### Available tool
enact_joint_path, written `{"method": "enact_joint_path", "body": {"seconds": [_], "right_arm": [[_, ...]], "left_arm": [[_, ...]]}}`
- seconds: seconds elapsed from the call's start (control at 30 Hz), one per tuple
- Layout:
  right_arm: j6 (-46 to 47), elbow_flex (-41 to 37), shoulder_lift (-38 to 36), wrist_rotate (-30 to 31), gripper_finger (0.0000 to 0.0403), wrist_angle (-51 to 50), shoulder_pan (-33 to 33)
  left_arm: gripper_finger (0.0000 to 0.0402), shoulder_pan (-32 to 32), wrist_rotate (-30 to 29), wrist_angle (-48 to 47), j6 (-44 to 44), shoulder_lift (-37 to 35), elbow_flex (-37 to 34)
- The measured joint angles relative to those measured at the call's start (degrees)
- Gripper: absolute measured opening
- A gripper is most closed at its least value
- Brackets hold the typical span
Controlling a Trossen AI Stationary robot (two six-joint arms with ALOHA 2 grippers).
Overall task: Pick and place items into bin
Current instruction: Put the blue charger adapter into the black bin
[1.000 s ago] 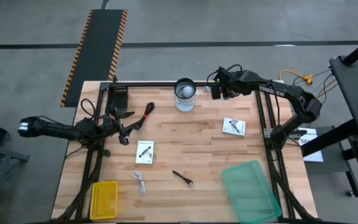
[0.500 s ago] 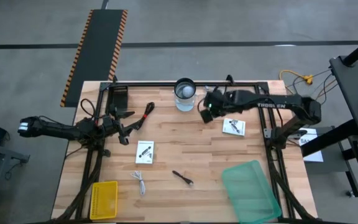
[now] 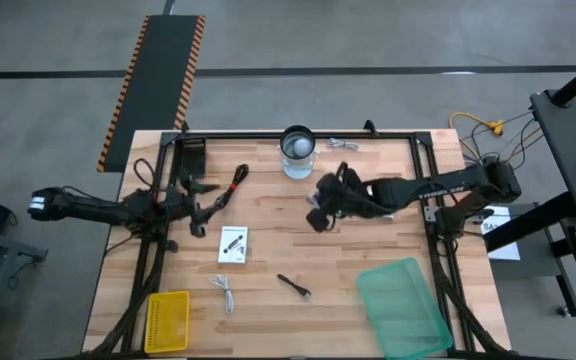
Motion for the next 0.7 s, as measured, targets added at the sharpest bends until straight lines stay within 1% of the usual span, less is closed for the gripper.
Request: {"method": "enact_joint_path", "body": {"seconds": [0.07,0.13,0.2,0.27,0.37,0.43,0.7], "right_arm": [[-1.5,-0.6,0.4,0.4,0.0028,3.1,1.4],[-3.3,-1.3,0.4,0.4,0.0028,5.7,2.4],[-5.5,-2.0,0.4,0.6,0.0028,9.4,3.0],[-8.3,-2.7,0.4,0.5,0.0028,11.9,3.6],[-14.1,-2.8,0.4,-4.0,0.0028,15.2,4.0],[-16.3,-2.8,0.4,-6.4,0.0028,17.2,3.9],[-20.8,-2.5,0.3,-7.4,0.0028,19.4,3.9]], "left_arm": [[0.0222,0.0,8.2,0.2,-0.2,0.9,0.0],[0.0222,0.0,14.9,0.2,-1.7,1.9,0.3],[0.0222,0.0,17.6,0.4,-2.6,3.2,0.9],[0.0222,0.0,17.4,1.0,-2.1,4.9,1.6],[0.0222,0.0,15.8,3.3,-1.3,9.6,2.3],[0.0222,0.1,15.7,5.7,-1.3,13.3,3.4],[0.0222,0.2,15.7,7.0,-0.9,28.2,12.0]]}}
